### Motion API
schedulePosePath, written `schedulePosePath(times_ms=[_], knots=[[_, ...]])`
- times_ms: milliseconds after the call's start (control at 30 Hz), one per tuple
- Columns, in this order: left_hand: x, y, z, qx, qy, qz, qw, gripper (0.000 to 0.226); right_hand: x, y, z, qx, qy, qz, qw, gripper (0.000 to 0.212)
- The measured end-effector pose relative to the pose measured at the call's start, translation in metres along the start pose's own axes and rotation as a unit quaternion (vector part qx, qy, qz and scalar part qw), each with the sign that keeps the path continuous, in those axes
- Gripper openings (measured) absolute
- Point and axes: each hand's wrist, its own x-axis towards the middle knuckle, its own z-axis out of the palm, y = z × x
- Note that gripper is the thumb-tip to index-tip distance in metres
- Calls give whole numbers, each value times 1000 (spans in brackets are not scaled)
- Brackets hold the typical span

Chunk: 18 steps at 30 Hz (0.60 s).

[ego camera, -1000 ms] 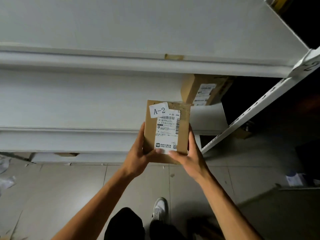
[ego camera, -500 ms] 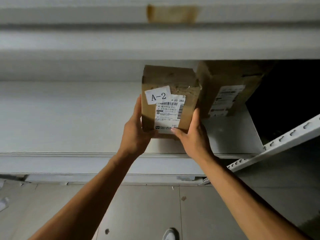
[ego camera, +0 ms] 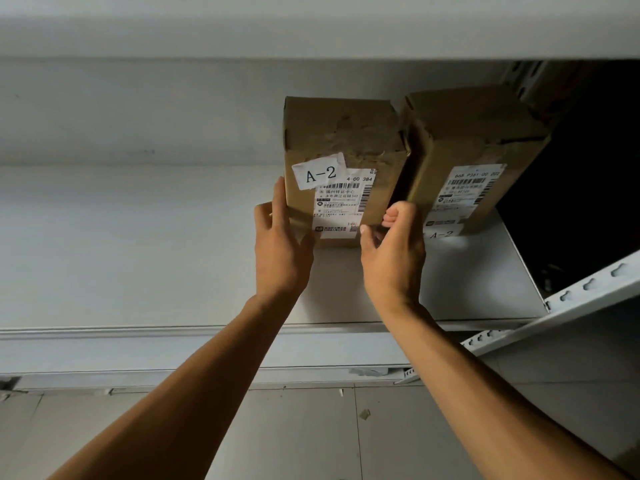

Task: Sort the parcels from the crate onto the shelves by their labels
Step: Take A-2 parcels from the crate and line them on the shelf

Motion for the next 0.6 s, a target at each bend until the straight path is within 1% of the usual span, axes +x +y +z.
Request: schedulePosePath(times_ms=[100, 233, 367, 500, 600], knots=[[8, 2, 10, -4, -5, 11, 1000, 82, -3, 4, 1, -14, -1, -19, 1000, 43], [15, 4, 19, -8, -20, 26, 999, 81, -2, 8, -3, -44, -30, -24, 998, 57], [16, 0, 15, -20, -53, 46, 997, 82, -1, 11, -12, -93, -68, -28, 993, 68], [-4, -4, -4, 43, -122, 61, 990, 86, -12, 12, -35, -139, -159, -59, 976, 75], [-29, -7, -28, 138, -172, 81, 972, 81, -28, 10, -53, -160, -244, -53, 955, 75]])
